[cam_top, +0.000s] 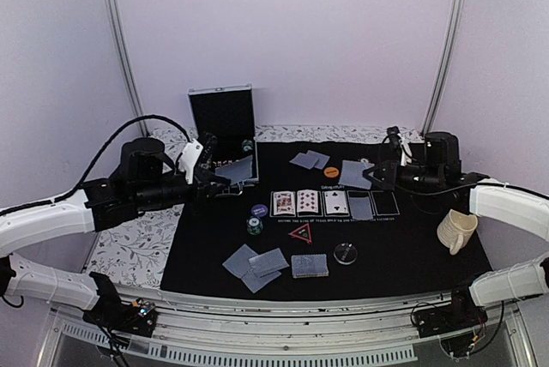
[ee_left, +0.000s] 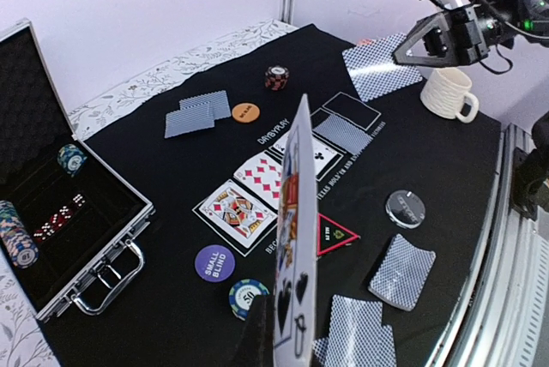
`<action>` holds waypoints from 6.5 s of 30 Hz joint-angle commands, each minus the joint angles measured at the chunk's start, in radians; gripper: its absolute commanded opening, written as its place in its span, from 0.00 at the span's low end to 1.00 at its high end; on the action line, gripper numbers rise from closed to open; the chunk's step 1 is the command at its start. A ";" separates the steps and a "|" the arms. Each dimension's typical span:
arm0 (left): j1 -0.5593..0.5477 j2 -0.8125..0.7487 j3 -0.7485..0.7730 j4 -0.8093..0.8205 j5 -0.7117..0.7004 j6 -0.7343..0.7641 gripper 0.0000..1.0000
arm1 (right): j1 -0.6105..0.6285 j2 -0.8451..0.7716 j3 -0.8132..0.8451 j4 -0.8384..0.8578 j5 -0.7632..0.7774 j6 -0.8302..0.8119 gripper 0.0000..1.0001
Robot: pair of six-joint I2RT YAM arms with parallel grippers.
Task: Distribute texas hold em gaming equipment
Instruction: Place the poker card in the community card area, then pass from the left arm to the right, then place the poker card in the face-down deck piles, then pick up the poker card from the face-down deck piles.
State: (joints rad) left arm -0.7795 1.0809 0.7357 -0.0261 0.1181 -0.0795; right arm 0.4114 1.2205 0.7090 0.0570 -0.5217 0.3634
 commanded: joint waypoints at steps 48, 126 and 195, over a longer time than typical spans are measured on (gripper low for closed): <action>0.019 -0.092 -0.238 0.235 -0.035 -0.164 0.00 | -0.027 0.153 -0.259 0.264 0.762 1.014 0.58; -0.102 0.510 0.002 0.000 0.185 -0.171 0.35 | 0.373 0.444 -0.181 0.359 -0.126 0.513 0.02; -0.050 0.558 -0.027 0.018 0.360 -0.215 0.26 | 0.458 0.867 0.541 -0.191 -0.151 -0.133 0.37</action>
State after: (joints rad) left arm -0.8433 1.6302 0.6949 -0.0132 0.4854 -0.3038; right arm 0.8696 2.0636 1.2255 -0.1574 -0.6426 0.2207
